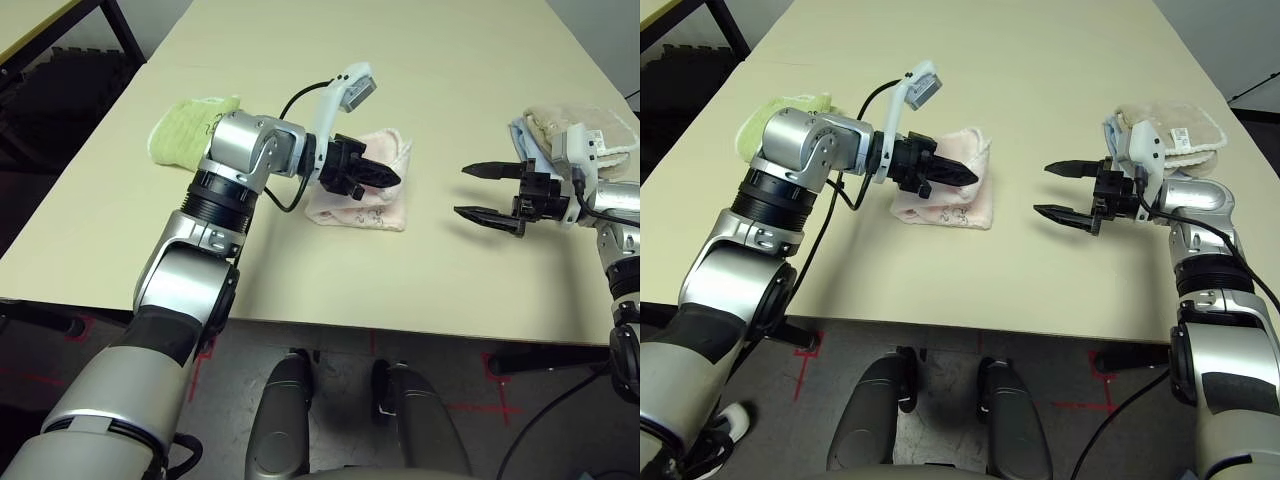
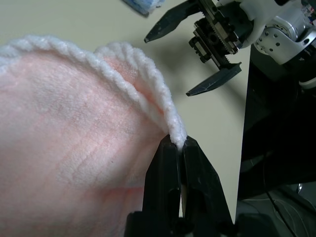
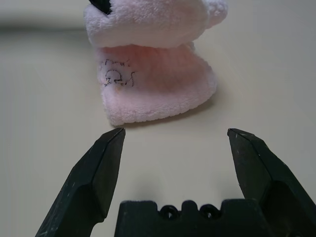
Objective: Fold the towel and set it aside.
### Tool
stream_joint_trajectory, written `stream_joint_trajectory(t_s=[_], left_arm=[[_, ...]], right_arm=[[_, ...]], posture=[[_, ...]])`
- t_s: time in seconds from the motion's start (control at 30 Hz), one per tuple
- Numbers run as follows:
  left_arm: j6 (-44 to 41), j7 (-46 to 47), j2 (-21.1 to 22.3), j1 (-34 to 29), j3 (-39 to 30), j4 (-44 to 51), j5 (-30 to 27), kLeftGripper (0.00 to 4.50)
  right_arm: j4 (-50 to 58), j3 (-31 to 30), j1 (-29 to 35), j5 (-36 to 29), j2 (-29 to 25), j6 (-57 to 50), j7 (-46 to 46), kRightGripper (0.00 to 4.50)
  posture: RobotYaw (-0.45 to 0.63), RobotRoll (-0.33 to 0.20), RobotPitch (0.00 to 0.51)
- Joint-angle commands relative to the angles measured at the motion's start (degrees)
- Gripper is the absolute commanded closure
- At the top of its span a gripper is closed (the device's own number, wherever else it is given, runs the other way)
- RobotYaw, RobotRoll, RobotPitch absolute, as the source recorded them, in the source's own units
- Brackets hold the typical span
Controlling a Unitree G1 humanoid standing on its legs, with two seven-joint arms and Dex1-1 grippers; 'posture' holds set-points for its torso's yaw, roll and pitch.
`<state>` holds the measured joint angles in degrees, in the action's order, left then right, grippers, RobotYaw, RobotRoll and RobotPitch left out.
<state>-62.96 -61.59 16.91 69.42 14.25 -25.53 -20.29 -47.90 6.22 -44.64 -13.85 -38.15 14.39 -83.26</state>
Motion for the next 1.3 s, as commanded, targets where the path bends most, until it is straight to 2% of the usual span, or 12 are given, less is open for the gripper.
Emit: stream_joint_trajectory(t_s=[0.03,0.23,0.27,0.37,0.5,0.6,0.67,0.77,0.87,0.97,1.07,1.3], left_arm=[[-0.28,0.05,-0.29,-1.23,1.76,0.84,0.1,4.47],[0.2,1.1,-1.06,-1.74,2.27,0.13,0.65,4.47],[0.16,2.25,-1.73,-1.5,1.5,0.01,0.55,4.24],[0.08,4.72,-3.24,-0.35,-0.96,-0.04,-0.19,3.38],[-1.55,4.08,-2.59,0.69,-3.22,3.2,-2.55,1.82],[-2.04,2.77,-0.87,1.18,-6.38,6.35,-5.48,0.67],[-0.15,0.52,2.62,0.79,-7.0,7.81,-6.04,0.02],[7.16,-2.14,7.05,-1.53,-8.26,7.92,-5.42,0.02],[24.38,-9.33,14.05,-7.42,-6.77,4.47,-0.69,0.02],[37.24,-14.34,17.31,-10.38,-5.98,-1.48,2.66,0.02],[46.05,-16.85,17.58,-10.21,-6.79,-9.81,4.57,0.0],[61.77,-20.13,14.93,-7.99,-8.95,-21.82,6.06,0.0]], right_arm=[[0.46,-0.7,0.11,0.23,0.01,0.29,-0.1,0.0],[0.53,-0.7,0.14,0.3,0.05,0.43,0.1,0.0],[0.54,-0.69,0.14,0.3,0.06,0.44,0.12,0.0],[0.54,-0.65,0.08,0.27,0.12,0.48,0.17,0.0],[0.12,-0.74,-0.4,0.47,0.29,0.63,0.33,0.0],[-0.33,-0.87,-1.17,0.53,0.74,0.8,0.44,0.0],[-0.31,-0.98,-1.88,0.24,1.18,0.53,0.29,0.0],[0.29,-1.14,-2.85,-0.44,1.87,-0.35,0.15,0.0],[2.4,-1.26,-3.55,-1.59,3.41,-2.75,0.16,0.0],[3.01,-1.23,-4.03,-2.15,4.28,-4.79,-0.01,0.0],[2.33,-1.65,-4.31,-1.87,4.71,-5.39,-0.57,0.6],[1.23,-2.45,-4.7,-1.09,5.86,-5.29,-0.77,3.3]], posture=[[0.11,0.0,0.145],[0.11,0.0,0.142],[0.11,0.0,0.142],[0.11,0.0,0.141],[0.12,0.0,0.141],[0.12,0.0,0.142],[0.13,0.0,0.143],[0.13,0.0,0.145],[0.13,0.0,0.15],[0.13,0.0,0.152],[0.13,0.0,0.154],[0.11,0.0,0.153]])
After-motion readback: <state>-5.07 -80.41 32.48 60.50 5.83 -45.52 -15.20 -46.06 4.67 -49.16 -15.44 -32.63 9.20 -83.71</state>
